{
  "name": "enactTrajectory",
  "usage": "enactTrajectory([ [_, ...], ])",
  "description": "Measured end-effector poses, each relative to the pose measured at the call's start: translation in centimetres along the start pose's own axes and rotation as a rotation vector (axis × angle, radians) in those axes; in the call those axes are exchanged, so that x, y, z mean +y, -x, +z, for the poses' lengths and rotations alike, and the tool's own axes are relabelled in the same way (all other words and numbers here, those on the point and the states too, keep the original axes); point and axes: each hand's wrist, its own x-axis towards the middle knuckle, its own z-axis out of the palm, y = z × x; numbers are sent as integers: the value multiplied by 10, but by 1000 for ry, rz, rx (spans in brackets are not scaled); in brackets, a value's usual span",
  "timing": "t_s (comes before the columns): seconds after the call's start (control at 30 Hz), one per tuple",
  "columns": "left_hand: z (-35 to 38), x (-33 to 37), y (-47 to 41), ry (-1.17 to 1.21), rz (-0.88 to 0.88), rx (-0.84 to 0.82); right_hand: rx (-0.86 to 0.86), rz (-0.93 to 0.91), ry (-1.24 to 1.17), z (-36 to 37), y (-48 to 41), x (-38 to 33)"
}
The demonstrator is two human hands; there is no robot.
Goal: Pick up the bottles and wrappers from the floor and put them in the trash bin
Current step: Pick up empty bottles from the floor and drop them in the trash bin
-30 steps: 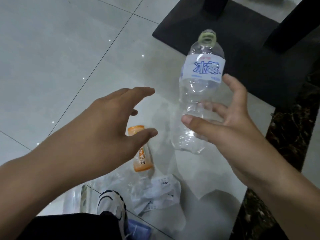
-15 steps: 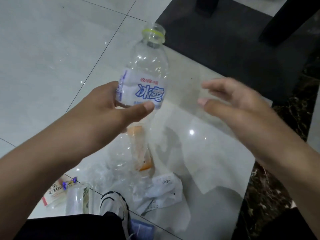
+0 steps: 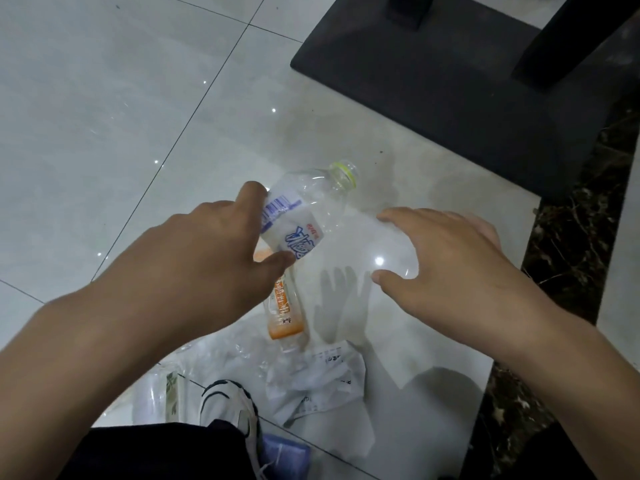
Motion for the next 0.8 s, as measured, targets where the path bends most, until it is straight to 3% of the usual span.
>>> enactTrajectory([
  [0.23,-7,12,8,8,-7,-21,135,84,-317,8,34,8],
  [0.4,-13,29,25,307,-76,-165,125,191,-553,2,56,-33],
  [0.6,-91,28,74,561,-137,95,183,169,-479,-76,105,-99],
  [0.8,-215,39,202,661,-170,4,217,129,-435,-206,185,-179],
])
